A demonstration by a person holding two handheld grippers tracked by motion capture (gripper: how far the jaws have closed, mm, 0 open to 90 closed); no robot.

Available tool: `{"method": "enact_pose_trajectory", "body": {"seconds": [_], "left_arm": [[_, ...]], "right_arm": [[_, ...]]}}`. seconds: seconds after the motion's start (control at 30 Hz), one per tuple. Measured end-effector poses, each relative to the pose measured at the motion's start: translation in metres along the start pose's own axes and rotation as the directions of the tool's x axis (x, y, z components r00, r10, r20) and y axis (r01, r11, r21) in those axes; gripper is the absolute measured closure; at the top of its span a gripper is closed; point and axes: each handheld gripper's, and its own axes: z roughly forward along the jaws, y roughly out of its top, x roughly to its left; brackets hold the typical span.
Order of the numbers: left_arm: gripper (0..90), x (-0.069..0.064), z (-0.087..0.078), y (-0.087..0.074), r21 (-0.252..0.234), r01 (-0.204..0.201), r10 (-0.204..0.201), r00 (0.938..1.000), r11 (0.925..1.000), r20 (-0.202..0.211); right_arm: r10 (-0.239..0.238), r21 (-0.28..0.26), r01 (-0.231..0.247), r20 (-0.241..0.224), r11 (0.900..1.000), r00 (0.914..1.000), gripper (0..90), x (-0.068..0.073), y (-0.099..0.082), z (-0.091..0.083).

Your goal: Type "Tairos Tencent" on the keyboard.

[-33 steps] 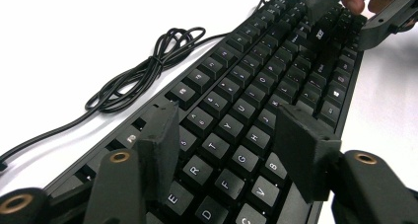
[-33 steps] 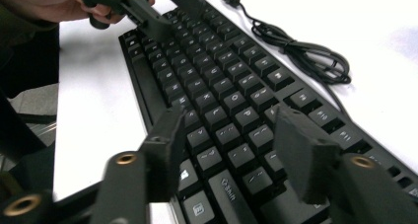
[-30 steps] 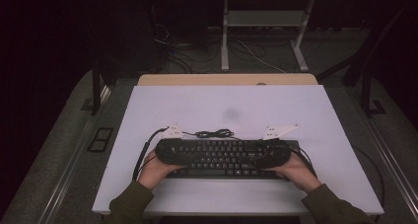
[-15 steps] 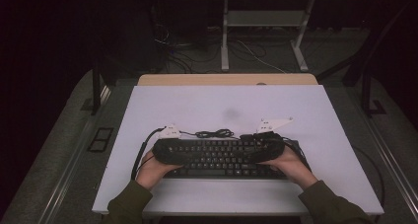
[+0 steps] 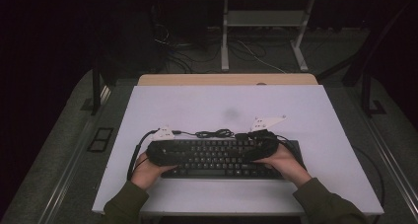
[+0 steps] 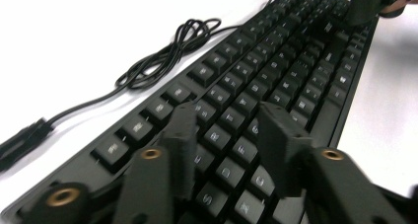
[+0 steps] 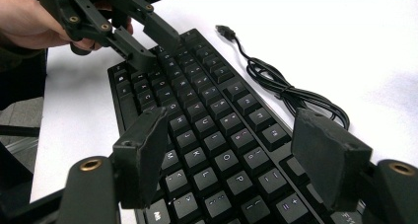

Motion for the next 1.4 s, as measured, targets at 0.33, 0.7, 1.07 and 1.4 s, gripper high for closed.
{"method": "enact_pose_trajectory", "body": {"seconds": [0.33, 0.7, 1.07, 1.4], "left_arm": [[84.7, 0.002, -0.010, -0.006, 0.006, 0.000, 0.000, 0.9999, 1.0000, -0.012], [88.8, 0.006, -0.019, -0.015, 0.043, 0.001, 0.001, 0.9992, 0.9991, -0.040], [88.8, 0.006, -0.013, -0.018, 0.081, -0.010, 0.014, 0.9988, 0.9967, -0.047], [88.8, 0.008, -0.012, -0.020, 0.091, -0.007, 0.012, 0.9986, 0.9959, -0.052]], "right_arm": [[-0.003, 0.008, 0.003, -0.001, 1.0000, 1.0000, 29.3, 0.001, -0.001, 0.003], [-0.009, 0.009, 0.009, 0.003, 0.9999, 1.0000, 28.6, 0.000, -0.001, 0.003], [-0.018, -0.010, 0.018, 0.006, 0.9998, 0.9998, 21.5, 0.003, -0.002, 0.005], [-0.021, -0.018, 0.022, 0.037, 0.9996, 0.9991, 17.1, 0.005, -0.004, 0.008]]}}
